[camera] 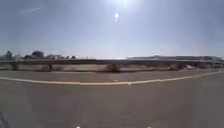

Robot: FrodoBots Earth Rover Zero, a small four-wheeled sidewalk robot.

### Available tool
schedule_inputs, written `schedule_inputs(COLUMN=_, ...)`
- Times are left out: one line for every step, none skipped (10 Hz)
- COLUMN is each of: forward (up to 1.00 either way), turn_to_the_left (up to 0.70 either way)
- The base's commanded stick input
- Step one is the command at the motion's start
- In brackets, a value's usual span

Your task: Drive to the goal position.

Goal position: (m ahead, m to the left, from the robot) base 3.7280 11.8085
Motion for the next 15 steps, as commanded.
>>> schedule_inputs(forward=0.0, turn_to_the_left=0.45)
schedule_inputs(forward=0.0, turn_to_the_left=0.45)
schedule_inputs(forward=0.0, turn_to_the_left=0.45)
schedule_inputs(forward=0.0, turn_to_the_left=0.45)
schedule_inputs(forward=0.0, turn_to_the_left=0.45)
schedule_inputs(forward=0.0, turn_to_the_left=0.45)
schedule_inputs(forward=0.0, turn_to_the_left=0.45)
schedule_inputs(forward=0.0, turn_to_the_left=0.45)
schedule_inputs(forward=0.0, turn_to_the_left=0.45)
schedule_inputs(forward=0.0, turn_to_the_left=0.45)
schedule_inputs(forward=0.0, turn_to_the_left=0.45)
schedule_inputs(forward=0.0, turn_to_the_left=0.45)
schedule_inputs(forward=0.0, turn_to_the_left=0.45)
schedule_inputs(forward=0.0, turn_to_the_left=0.45)
schedule_inputs(forward=0.0, turn_to_the_left=0.45)
